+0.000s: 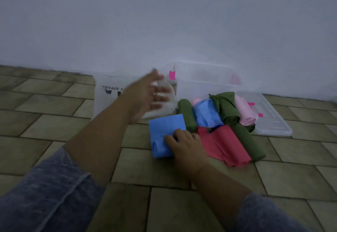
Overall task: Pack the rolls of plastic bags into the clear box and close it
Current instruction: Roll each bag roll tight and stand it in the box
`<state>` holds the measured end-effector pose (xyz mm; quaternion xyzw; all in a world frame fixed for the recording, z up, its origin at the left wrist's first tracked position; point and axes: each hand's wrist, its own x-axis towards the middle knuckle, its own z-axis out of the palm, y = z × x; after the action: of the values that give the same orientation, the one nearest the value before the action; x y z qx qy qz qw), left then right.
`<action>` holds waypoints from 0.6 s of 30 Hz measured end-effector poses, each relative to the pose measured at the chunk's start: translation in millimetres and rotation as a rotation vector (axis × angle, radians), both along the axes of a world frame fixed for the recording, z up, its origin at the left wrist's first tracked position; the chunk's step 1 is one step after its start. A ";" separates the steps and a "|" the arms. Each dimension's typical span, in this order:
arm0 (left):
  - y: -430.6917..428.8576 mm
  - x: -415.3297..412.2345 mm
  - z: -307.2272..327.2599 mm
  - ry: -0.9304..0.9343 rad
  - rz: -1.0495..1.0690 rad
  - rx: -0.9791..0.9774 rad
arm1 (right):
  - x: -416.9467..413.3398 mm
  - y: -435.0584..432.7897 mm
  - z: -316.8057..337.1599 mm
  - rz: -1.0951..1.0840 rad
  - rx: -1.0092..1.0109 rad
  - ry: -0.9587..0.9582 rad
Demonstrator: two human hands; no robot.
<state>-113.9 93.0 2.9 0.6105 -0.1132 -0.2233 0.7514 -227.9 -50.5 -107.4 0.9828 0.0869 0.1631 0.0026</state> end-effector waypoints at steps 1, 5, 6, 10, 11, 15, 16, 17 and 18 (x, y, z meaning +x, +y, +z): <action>-5.4 -7.1 -10.5 -0.017 -0.159 0.170 | -0.5 -0.1 -2.5 -0.017 0.027 0.023; -26.2 -25.0 -59.1 0.009 -0.332 0.600 | -5.3 -0.8 -0.7 -0.065 0.070 0.161; -27.9 -25.3 -66.6 0.005 -0.318 0.655 | -9.2 -0.1 -1.0 -0.079 0.077 0.187; -28.6 -20.3 -77.2 -0.041 -0.318 0.710 | -29.0 11.5 -9.9 -0.230 0.236 0.197; -29.2 -20.1 -77.8 -0.050 -0.300 0.697 | -30.9 16.7 -11.7 -0.284 0.260 0.182; -32.5 -19.4 -80.5 -0.099 -0.256 0.651 | -22.4 33.7 -13.0 -0.434 0.328 0.047; -33.0 -18.3 -82.1 -0.109 -0.261 0.648 | -19.2 34.7 -13.0 -0.447 0.330 0.052; -33.5 -17.7 -83.5 -0.117 -0.268 0.650 | -16.3 35.2 -13.0 -0.457 0.322 0.066; -33.8 -16.8 -85.6 -0.125 -0.270 0.651 | -13.7 35.0 -12.6 -0.467 0.313 0.074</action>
<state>-130.7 59.1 -82.7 0.8098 -0.1616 -0.3074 0.4729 -241.6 -15.5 -120.0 0.9699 -0.1681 0.1333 -0.1148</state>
